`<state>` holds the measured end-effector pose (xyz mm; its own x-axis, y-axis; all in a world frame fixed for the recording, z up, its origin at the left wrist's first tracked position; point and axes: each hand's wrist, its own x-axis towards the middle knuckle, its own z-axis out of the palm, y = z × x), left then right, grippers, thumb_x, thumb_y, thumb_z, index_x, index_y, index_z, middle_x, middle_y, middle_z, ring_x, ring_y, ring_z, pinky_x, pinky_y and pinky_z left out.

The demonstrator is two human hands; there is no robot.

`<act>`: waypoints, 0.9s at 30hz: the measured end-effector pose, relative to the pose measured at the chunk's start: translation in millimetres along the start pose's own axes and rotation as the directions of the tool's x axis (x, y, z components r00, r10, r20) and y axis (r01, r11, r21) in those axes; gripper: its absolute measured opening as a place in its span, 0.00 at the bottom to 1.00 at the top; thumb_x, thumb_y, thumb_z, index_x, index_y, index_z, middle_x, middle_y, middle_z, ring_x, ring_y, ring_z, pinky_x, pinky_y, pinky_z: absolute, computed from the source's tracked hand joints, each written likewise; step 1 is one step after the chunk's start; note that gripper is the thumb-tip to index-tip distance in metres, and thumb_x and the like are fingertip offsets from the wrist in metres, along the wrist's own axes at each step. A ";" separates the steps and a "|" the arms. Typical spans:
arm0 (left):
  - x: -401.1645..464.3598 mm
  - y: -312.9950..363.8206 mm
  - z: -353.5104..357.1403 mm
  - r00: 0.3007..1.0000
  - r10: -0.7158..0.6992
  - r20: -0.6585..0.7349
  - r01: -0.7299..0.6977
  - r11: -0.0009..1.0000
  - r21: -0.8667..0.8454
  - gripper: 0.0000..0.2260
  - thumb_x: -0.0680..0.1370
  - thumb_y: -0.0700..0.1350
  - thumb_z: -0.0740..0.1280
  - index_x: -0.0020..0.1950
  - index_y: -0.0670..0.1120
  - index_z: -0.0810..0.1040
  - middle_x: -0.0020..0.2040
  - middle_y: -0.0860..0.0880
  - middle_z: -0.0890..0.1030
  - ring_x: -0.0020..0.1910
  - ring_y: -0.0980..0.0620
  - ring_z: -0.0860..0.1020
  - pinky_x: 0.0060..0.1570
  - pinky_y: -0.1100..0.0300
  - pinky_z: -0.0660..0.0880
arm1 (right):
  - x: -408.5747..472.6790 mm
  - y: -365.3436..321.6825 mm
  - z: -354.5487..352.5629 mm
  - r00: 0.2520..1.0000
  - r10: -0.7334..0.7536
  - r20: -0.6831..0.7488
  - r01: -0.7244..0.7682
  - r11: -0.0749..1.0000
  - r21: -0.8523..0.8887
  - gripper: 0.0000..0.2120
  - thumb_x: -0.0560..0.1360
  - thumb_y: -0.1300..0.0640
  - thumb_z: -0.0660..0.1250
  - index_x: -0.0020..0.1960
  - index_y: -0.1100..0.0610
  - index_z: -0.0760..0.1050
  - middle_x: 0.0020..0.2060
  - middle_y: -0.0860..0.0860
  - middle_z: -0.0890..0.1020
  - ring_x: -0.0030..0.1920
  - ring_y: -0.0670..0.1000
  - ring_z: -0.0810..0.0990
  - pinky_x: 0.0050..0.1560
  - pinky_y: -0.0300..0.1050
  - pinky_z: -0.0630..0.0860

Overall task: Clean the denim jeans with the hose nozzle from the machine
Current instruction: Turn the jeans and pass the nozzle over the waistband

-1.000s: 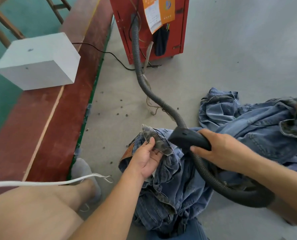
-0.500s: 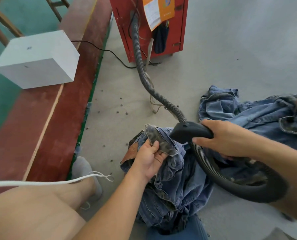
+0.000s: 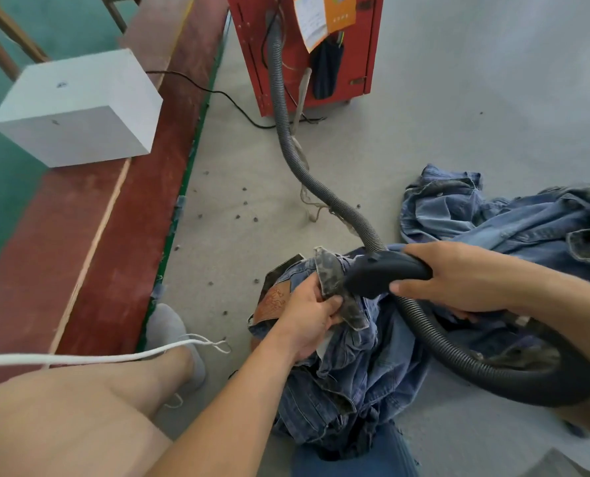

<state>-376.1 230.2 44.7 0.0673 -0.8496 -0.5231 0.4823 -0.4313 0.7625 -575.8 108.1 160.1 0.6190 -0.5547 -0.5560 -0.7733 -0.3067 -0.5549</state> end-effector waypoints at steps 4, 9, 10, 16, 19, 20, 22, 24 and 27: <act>-4.6 -12.5 3.2 1.000 0.007 0.012 -0.010 0.957 0.290 0.22 0.82 0.29 0.60 0.55 0.55 0.82 0.49 0.49 0.86 0.55 0.45 0.84 0.62 0.38 0.79 | 13.6 -10.8 8.7 0.998 0.010 -0.056 -0.002 0.990 0.144 0.09 0.81 0.43 0.67 0.50 0.47 0.75 0.26 0.56 0.82 0.21 0.53 0.76 0.25 0.48 0.78; -1.7 -12.0 3.8 0.990 0.132 -0.045 -0.101 0.901 0.423 0.29 0.81 0.29 0.60 0.49 0.65 0.84 0.52 0.55 0.87 0.56 0.54 0.84 0.60 0.50 0.81 | 4.8 6.0 -27.2 0.996 0.079 0.030 -0.084 0.970 0.229 0.10 0.79 0.42 0.71 0.42 0.44 0.77 0.27 0.53 0.81 0.23 0.53 0.76 0.26 0.45 0.77; -0.1 -10.6 1.9 0.988 0.146 -0.058 -0.109 0.901 0.419 0.30 0.80 0.28 0.59 0.48 0.65 0.85 0.52 0.55 0.87 0.56 0.54 0.84 0.60 0.51 0.81 | 0.5 10.5 -33.5 0.993 0.089 0.083 -0.106 0.965 0.238 0.11 0.79 0.42 0.71 0.41 0.44 0.77 0.27 0.52 0.80 0.23 0.52 0.76 0.26 0.45 0.77; 2.7 -22.5 -3.3 0.987 0.157 -0.037 -0.121 0.870 0.477 0.32 0.77 0.25 0.57 0.43 0.62 0.85 0.41 0.57 0.86 0.43 0.64 0.83 0.41 0.67 0.78 | 14.7 4.5 -4.2 0.975 0.099 0.198 -0.158 0.937 0.311 0.16 0.80 0.44 0.72 0.51 0.58 0.76 0.30 0.55 0.78 0.26 0.56 0.75 0.29 0.49 0.78; 5.3 -26.3 -5.7 0.986 0.163 -0.038 -0.121 0.849 0.515 0.28 0.78 0.27 0.59 0.44 0.59 0.85 0.44 0.54 0.87 0.47 0.59 0.84 0.49 0.61 0.81 | 20.8 5.9 -1.6 0.984 0.128 0.120 -0.168 0.887 0.431 0.14 0.80 0.47 0.72 0.52 0.58 0.76 0.30 0.54 0.77 0.26 0.54 0.75 0.27 0.46 0.78; 6.5 -25.2 -6.9 0.985 0.166 -0.038 -0.124 0.852 0.508 0.27 0.78 0.27 0.60 0.44 0.58 0.86 0.46 0.53 0.87 0.49 0.58 0.84 0.50 0.60 0.81 | 19.2 9.3 -7.7 0.982 0.141 0.124 -0.182 0.883 0.434 0.15 0.80 0.46 0.72 0.53 0.58 0.76 0.31 0.54 0.77 0.26 0.54 0.75 0.28 0.47 0.78; 8.3 -22.0 -8.5 0.983 0.177 -0.044 -0.133 0.860 0.492 0.26 0.78 0.27 0.60 0.46 0.56 0.86 0.48 0.52 0.88 0.51 0.56 0.85 0.49 0.62 0.81 | 13.2 17.0 -22.1 0.971 0.159 0.177 -0.218 0.890 0.400 0.19 0.78 0.45 0.74 0.55 0.60 0.76 0.32 0.54 0.78 0.28 0.54 0.75 0.30 0.48 0.79; 9.3 -21.7 -10.5 0.982 0.180 -0.051 -0.133 0.865 0.484 0.23 0.77 0.27 0.60 0.46 0.53 0.86 0.47 0.50 0.88 0.49 0.55 0.85 0.47 0.62 0.81 | 8.5 19.9 -27.7 0.951 0.167 0.262 -0.253 0.904 0.344 0.21 0.77 0.44 0.75 0.55 0.61 0.76 0.33 0.55 0.79 0.29 0.54 0.76 0.30 0.47 0.79; 11.0 -25.9 -12.4 0.982 0.179 -0.055 -0.129 0.859 0.496 0.19 0.77 0.28 0.61 0.46 0.49 0.85 0.46 0.47 0.88 0.48 0.53 0.85 0.50 0.54 0.83 | 13.4 14.4 -11.1 0.941 0.145 0.306 -0.254 0.901 0.351 0.21 0.78 0.44 0.74 0.54 0.62 0.75 0.34 0.55 0.78 0.29 0.55 0.75 0.31 0.48 0.78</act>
<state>-377.0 235.8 14.5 0.2005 -0.8952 -0.3981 -0.0273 -0.4113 0.9111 -580.2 87.6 151.5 0.5120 -0.3297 -0.7932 -0.8058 0.1357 -0.5765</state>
